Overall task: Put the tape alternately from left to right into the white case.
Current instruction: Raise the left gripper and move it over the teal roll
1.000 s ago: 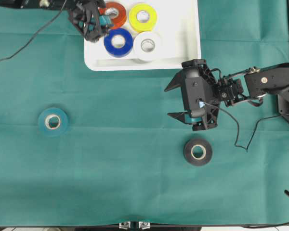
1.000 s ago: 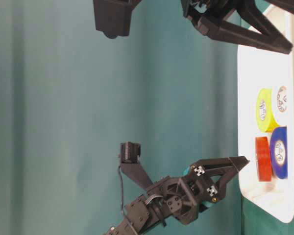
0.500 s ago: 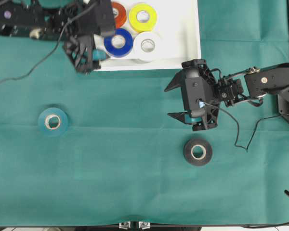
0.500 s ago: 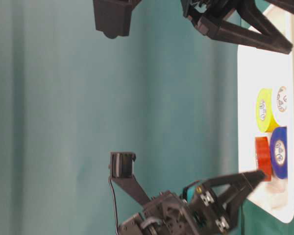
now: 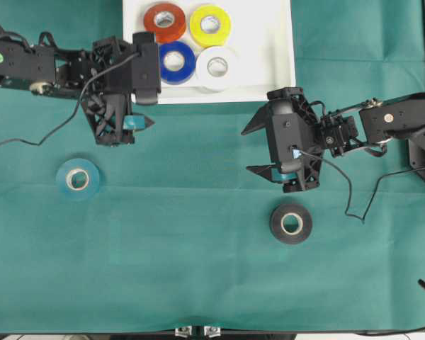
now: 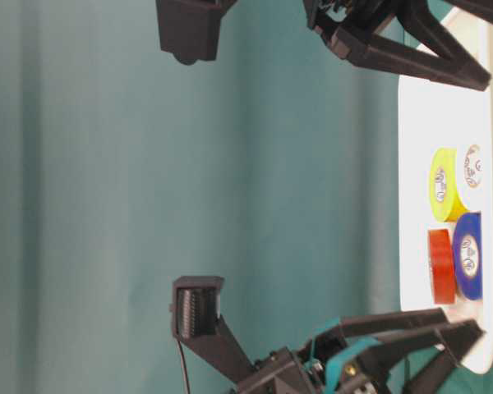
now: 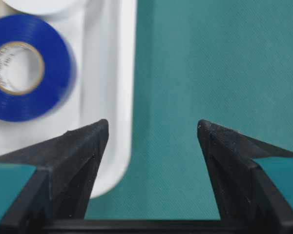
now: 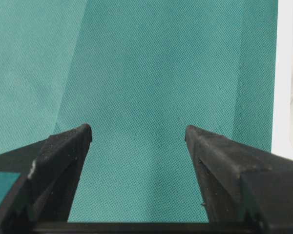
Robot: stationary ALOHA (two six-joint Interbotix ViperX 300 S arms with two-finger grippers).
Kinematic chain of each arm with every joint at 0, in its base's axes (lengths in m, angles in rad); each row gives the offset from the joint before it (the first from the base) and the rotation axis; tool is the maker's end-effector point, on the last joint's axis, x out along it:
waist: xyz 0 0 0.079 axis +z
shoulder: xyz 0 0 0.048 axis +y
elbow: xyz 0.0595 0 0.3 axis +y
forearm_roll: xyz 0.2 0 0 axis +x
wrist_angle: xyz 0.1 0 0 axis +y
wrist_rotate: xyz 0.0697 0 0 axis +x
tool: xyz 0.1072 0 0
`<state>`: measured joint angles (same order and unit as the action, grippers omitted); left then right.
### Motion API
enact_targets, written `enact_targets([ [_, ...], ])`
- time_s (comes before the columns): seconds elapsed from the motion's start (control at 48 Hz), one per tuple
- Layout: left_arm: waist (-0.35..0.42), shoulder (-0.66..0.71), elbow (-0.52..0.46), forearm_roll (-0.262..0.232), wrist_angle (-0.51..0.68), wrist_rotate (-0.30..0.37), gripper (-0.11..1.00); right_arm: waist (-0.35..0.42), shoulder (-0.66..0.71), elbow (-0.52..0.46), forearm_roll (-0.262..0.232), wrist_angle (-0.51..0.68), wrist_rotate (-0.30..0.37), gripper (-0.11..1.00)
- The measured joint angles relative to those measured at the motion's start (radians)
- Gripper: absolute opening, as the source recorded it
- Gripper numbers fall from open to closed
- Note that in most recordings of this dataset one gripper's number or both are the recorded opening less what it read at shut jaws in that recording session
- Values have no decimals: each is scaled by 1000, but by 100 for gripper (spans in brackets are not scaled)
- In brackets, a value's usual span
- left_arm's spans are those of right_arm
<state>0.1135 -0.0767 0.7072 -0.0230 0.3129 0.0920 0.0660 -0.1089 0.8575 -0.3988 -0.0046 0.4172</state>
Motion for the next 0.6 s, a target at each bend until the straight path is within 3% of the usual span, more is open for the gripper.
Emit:
enact_targets([
  [0.604, -37, -2, 52, 0, -48, -2, 94, 0, 0, 2, 0, 0, -2, 85],
])
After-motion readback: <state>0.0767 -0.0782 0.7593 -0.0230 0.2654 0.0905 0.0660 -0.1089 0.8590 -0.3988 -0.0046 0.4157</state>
